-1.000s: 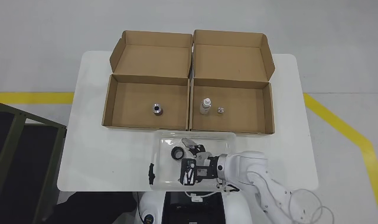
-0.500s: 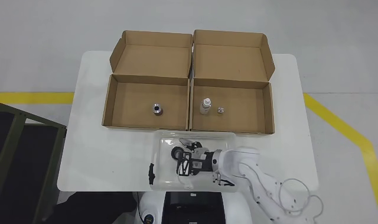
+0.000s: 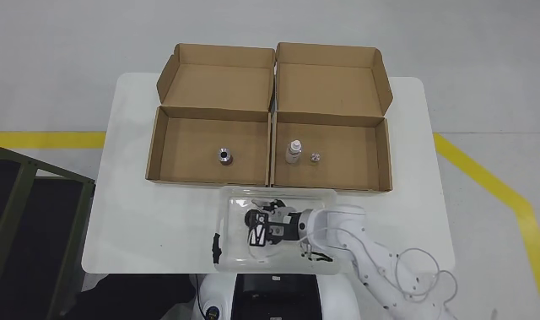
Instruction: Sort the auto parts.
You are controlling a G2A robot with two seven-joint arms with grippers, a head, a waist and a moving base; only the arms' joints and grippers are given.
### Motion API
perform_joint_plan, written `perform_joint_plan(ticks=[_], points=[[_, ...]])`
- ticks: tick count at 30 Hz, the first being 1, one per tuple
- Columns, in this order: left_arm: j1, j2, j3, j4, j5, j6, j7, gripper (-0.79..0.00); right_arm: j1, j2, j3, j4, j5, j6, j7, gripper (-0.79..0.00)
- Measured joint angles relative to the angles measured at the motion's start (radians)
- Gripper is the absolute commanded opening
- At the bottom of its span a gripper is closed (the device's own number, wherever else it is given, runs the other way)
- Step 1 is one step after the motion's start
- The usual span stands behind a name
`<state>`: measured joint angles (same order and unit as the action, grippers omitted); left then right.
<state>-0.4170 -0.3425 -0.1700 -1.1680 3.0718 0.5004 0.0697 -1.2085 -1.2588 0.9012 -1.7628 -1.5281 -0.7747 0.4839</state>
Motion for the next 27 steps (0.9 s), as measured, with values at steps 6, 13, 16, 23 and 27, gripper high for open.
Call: perform_joint_plan(ticks=[6,13,16,23,27], points=[[0.000,0.000,0.000,0.000,0.000,0.000,0.000,0.000,0.014,-0.001,-0.011,0.010,0.014,0.010,0.014,-0.271],[0.000,0.000,0.000,0.000,0.000,0.000,0.000,0.000,0.025,-0.002,-0.026,0.023,0.029,0.013,0.013,-0.342],[0.000,0.000,0.000,0.000,0.000,0.000,0.000,0.000,0.031,-0.003,-0.032,0.032,0.035,0.013,0.011,-0.413],[0.000,0.000,0.000,0.000,0.000,0.000,0.000,0.000,0.035,-0.002,-0.041,0.038,0.052,0.010,0.005,-0.702],[0.000,0.000,0.000,0.000,0.000,0.000,0.000,0.000,0.037,-0.001,-0.042,0.034,0.067,0.004,0.005,-0.785]])
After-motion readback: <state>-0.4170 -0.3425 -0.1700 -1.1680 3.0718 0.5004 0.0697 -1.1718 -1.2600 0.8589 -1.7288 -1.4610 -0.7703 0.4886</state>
